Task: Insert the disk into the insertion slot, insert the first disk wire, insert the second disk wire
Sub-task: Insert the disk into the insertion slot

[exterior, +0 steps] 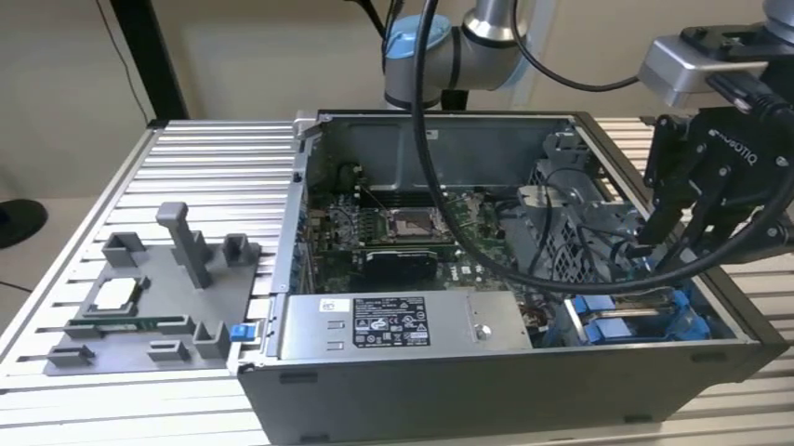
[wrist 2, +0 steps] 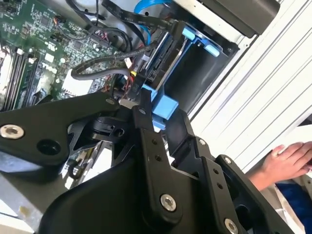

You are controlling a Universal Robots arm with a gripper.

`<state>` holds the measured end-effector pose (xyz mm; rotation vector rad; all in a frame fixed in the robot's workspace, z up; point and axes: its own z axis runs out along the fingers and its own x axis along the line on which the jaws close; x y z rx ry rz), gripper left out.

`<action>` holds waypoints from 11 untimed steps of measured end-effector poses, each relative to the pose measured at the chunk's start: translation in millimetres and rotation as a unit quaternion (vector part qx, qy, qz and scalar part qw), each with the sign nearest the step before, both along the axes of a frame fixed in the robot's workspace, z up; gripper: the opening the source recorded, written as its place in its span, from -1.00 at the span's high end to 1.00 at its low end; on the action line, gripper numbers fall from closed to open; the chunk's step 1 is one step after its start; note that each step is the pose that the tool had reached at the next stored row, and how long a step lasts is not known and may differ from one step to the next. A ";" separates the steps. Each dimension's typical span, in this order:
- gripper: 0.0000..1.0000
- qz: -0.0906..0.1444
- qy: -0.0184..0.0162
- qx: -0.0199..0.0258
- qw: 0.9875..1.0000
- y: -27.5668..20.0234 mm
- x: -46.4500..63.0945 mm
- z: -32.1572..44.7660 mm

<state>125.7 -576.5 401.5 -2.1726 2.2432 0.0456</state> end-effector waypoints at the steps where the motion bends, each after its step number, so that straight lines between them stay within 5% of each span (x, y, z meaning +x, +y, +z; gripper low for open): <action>1: -1.00 0.000 0.000 0.000 1.000 1.8 0.0 0.3; 5: -1.00 0.000 -0.003 0.000 1.000 8.5 0.1 -1.3; 11: -1.00 0.002 -0.012 0.002 1.000 10.8 0.1 -6.9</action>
